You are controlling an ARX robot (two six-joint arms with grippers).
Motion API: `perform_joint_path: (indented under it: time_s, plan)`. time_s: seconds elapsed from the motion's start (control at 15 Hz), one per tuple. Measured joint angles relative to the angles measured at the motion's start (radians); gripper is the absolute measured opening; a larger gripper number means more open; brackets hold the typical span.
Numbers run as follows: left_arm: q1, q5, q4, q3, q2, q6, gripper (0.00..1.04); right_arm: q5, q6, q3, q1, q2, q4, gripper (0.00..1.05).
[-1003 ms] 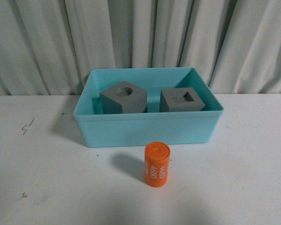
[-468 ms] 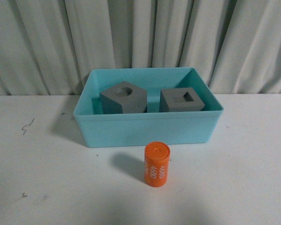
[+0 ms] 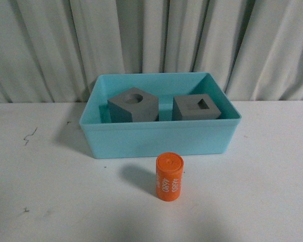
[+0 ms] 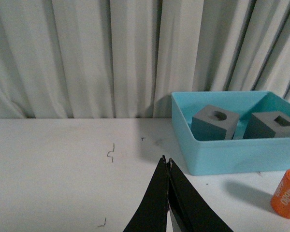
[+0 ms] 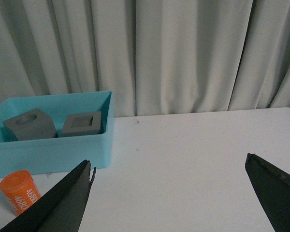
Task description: Place gray and orange parts in blue box
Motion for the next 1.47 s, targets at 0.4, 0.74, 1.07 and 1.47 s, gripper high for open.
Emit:
perform_joint_path:
  time_s: [0.4, 0.74, 1.07, 1.47]
  plan:
    - [0.000, 0.002, 0.001, 0.000, 0.000, 0.000, 0.53, -0.109, 0.120, 0.167, -0.085, 0.299, -0.307, 0.98]
    - [0.000, 0.000, 0.000, 0.000, 0.000, 0.001, 1.00, -0.321, -0.002, 0.469, -0.016, 0.936, 0.137, 0.98]
    - [0.000, 0.000, 0.000, 0.000, 0.000, 0.000, 0.98, -0.287, -0.264, 0.670, 0.341, 1.411, 0.204, 0.98]
    - [0.000, 0.000, 0.000, 0.000, 0.000, 0.000, 0.98, -0.107, -0.200, 0.790, 0.460, 1.802, 0.328, 0.98]
